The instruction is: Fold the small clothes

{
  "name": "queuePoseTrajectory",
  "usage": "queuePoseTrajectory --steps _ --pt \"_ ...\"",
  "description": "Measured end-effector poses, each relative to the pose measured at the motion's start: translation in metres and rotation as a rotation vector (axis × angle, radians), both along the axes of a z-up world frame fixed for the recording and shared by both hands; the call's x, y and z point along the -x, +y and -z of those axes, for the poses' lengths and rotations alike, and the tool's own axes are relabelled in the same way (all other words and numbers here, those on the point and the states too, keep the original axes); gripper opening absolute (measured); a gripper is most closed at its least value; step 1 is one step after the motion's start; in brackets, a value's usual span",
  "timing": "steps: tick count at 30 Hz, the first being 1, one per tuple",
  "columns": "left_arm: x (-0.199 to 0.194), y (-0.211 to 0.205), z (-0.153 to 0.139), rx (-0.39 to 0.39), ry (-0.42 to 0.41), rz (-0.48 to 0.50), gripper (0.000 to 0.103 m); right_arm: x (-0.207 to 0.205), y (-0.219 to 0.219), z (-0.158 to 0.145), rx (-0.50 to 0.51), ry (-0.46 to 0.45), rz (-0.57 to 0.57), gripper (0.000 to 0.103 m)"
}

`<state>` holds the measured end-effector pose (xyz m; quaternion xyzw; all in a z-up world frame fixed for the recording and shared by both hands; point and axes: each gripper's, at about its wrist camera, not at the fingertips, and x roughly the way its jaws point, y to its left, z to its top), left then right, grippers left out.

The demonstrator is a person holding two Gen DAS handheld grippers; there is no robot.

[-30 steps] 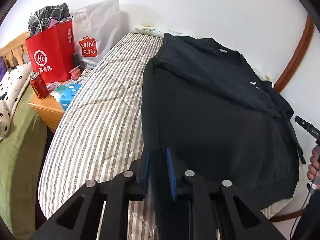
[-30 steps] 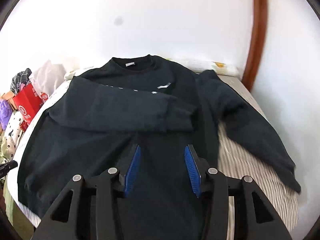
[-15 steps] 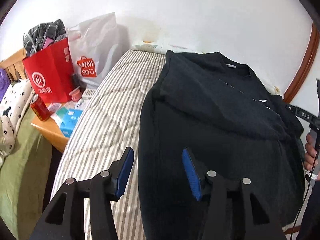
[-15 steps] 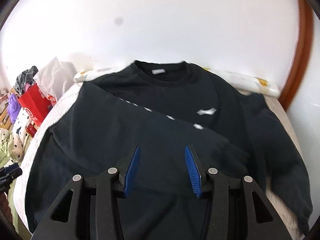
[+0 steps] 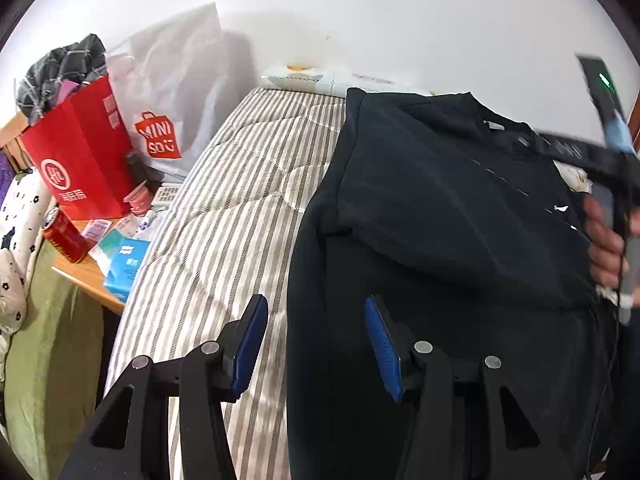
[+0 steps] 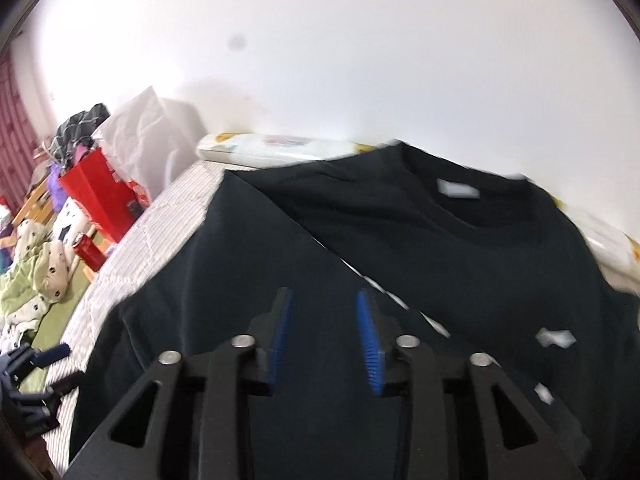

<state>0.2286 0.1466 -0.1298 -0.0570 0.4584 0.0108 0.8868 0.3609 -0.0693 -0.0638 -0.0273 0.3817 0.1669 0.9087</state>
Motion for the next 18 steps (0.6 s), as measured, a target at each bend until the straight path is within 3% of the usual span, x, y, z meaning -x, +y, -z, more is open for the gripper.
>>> queuePoseTrajectory --steps 5,15,16,17,18 --pt "-0.023 0.008 0.013 -0.008 0.014 0.010 0.045 -0.059 0.054 0.011 0.005 0.028 -0.087 0.043" --pt "-0.051 0.010 0.029 0.019 0.003 0.087 0.031 -0.137 0.130 0.036 -0.037 0.084 -0.195 0.043" --pt "-0.052 0.009 0.030 0.013 -0.001 0.093 0.031 -0.139 0.133 0.037 -0.048 0.083 -0.208 0.035" --pt "-0.054 0.007 0.030 0.005 -0.005 0.095 0.028 -0.141 0.136 0.038 -0.059 0.080 -0.225 0.017" --pt "-0.055 0.006 0.030 0.001 -0.012 0.094 0.021 -0.143 0.141 0.039 -0.059 0.080 -0.239 0.014"
